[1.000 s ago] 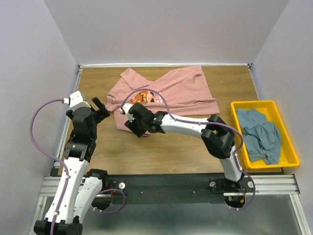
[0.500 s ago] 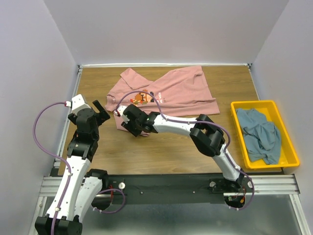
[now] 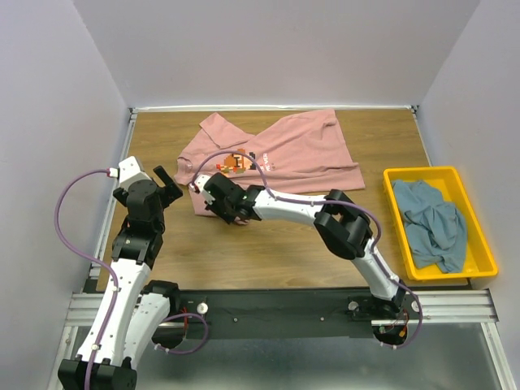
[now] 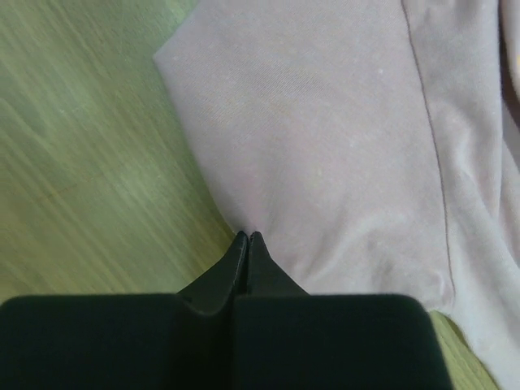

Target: Fold and stack the t-shirts

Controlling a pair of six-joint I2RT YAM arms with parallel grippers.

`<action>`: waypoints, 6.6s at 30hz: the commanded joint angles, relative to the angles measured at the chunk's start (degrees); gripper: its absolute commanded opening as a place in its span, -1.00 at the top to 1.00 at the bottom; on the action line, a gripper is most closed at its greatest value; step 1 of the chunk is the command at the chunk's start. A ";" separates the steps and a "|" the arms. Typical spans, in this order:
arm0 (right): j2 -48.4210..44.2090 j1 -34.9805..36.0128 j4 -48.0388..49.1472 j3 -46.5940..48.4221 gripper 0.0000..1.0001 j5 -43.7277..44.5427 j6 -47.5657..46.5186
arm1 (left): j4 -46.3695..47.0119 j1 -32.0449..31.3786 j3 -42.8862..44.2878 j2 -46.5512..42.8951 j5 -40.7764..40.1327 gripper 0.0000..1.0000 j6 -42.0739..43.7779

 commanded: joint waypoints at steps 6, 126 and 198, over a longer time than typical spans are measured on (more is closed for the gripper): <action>-12.27 -2.67 -3.82 1.97 0.58 -5.43 5.77 | 1.61 -0.27 -1.00 -0.55 -1.56 -0.87 -0.69; -13.77 8.30 -9.44 -12.98 0.84 3.02 17.74 | 4.68 -0.10 -1.44 13.69 8.81 -0.84 2.65; -23.44 -53.73 3.37 -36.18 -0.17 -9.90 34.18 | -1.03 6.67 36.18 76.26 11.44 -0.62 4.32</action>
